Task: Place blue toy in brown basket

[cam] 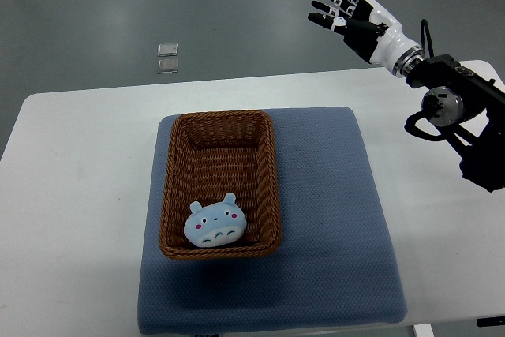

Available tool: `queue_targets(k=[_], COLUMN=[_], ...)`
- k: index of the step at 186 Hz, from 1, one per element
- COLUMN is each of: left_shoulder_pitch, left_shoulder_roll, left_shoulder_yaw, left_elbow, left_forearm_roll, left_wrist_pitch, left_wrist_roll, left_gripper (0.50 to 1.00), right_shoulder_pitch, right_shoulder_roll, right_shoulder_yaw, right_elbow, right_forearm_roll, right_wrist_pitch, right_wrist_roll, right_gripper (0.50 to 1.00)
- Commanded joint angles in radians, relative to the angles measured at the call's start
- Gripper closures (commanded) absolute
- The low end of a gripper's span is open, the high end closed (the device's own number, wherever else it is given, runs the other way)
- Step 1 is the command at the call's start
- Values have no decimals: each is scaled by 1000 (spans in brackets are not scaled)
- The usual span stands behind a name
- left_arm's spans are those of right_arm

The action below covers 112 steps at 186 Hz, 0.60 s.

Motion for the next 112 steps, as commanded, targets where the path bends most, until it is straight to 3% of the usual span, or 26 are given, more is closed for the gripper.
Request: queue_targets(k=[1,51,85,112], left_shoulder_pitch=[0,0,0,0], left_shoulder_roll=[0,0,0,0], left_shoulder_yaw=[0,0,0,0], left_elbow=[0,-6,-1,-1], left_forearm_roll=[-1,1,1,0], left_wrist_pitch=[0,0,0,0], left_wrist_roll=[0,1,1,1], left_gripper=[500,500,500,500], right_shoulder_pitch=[-33,-112,-168,-187], right_shoulder_roll=[1,-1,1,65], right_shoulder_yaw=[3,3,4,4], right_elbow=[-2,-2,-10,-63], right_forearm_roll=[98,339,366,369], right_wrist_pitch=[1,10,134,154], right_wrist_roll=[38,39,41,41], right_gripper=[572,570,570,570])
